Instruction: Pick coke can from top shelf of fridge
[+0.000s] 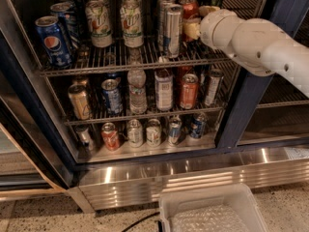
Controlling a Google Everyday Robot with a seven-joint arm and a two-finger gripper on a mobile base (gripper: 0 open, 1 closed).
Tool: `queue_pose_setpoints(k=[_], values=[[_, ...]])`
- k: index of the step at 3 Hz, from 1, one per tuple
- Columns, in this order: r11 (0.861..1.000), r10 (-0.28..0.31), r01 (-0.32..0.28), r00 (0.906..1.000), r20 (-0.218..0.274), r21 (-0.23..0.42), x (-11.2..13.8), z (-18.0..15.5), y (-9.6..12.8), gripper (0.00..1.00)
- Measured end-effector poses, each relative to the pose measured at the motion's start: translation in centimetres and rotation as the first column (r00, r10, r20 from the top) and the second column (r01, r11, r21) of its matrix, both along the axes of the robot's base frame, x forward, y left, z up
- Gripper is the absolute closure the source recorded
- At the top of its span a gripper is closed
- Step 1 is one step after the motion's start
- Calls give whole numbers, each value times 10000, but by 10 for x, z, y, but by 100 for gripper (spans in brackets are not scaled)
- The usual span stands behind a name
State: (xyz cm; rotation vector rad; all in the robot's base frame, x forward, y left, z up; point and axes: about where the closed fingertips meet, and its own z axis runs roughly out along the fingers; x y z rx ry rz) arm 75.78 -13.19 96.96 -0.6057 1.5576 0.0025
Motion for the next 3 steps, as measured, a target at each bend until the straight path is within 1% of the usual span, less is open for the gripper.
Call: queue_pose_setpoints(k=[2,3], values=[[9998,5,-7,9999,-112,-201,-20,0,-21,49],[9996,-19,17,10000,-65,-268,-27,1,-27,48]])
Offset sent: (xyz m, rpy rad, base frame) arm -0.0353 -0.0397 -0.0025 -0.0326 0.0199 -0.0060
